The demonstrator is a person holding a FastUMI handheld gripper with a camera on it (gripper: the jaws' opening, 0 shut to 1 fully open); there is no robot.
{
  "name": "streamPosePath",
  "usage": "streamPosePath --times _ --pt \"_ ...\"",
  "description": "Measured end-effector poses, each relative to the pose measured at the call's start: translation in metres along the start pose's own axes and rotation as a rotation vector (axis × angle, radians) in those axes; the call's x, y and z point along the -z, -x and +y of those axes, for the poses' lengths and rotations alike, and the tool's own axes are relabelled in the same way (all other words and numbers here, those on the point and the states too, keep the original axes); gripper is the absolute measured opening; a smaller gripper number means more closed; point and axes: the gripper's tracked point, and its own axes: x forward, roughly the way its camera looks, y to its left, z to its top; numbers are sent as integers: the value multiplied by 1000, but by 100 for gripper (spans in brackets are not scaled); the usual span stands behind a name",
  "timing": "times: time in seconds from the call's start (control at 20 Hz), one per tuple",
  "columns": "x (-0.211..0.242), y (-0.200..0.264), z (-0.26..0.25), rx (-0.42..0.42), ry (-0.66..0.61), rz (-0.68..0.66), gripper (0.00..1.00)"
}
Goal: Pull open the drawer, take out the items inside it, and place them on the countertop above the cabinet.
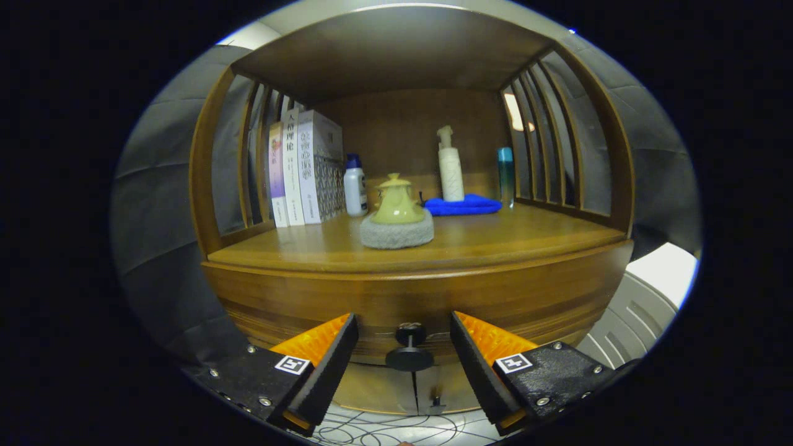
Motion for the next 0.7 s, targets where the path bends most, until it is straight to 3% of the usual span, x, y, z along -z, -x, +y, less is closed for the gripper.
streamPosePath --times 0.15,0.45,0.7 --pt "-46 33 -27 49 26 -65 93" --pt "-161 91 -44 24 -16 -205 93" --pt "-212 132 -36 11 90 -245 93"
